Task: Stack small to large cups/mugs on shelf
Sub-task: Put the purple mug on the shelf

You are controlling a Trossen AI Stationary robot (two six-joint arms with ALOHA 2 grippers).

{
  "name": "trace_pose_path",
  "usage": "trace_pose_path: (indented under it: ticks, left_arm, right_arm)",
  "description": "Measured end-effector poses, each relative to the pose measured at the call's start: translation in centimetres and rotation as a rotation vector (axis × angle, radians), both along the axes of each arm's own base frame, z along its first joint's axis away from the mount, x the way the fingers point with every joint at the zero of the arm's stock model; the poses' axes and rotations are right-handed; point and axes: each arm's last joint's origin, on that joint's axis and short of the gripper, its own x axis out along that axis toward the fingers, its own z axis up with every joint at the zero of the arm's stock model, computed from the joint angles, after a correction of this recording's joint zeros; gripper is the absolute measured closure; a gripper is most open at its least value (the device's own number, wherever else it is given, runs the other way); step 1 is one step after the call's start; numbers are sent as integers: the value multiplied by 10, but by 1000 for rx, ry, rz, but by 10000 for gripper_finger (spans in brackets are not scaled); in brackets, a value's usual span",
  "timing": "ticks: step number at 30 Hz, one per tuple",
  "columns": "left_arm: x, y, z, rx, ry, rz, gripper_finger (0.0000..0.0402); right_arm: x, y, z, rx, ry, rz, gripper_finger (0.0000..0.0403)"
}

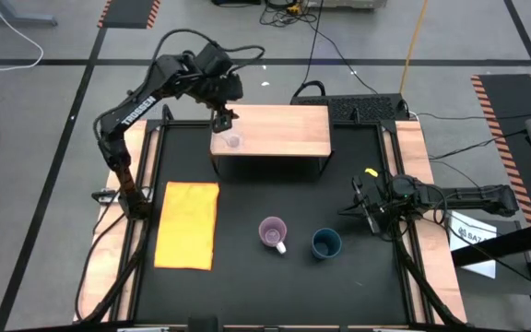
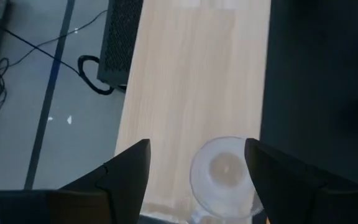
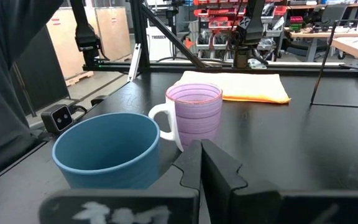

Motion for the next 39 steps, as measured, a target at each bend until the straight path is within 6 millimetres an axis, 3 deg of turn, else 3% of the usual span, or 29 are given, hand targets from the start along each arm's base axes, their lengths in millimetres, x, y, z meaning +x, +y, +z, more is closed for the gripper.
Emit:
trace_pose_path:
  ticks: [5,11,17,21,31,39]
  left_arm:
    - [-6,-9,8,-9,-28,-25,137]
    - [-25,-27,32,-89,-178,-78,137]
    - [-56,-53,59,-122,-296,-87,137]
    - [-72,-77,69,-128,-299,-130,137]
    - [-130,-115,91,-60,-354,-24,137]
    - [-168,-143,90,-118,-365,-2,140]
  right_arm:
    - [0,0,0,12,4,-1,403]
    - [0,0,0,13,4,-1,403]
    - [0,0,0,15,4,-2,403]
    - [0,0,0,14,4,-2,403]
    - [0,0,0,15,4,-1,403]
    - [0,0,0,15,5,-2,403]
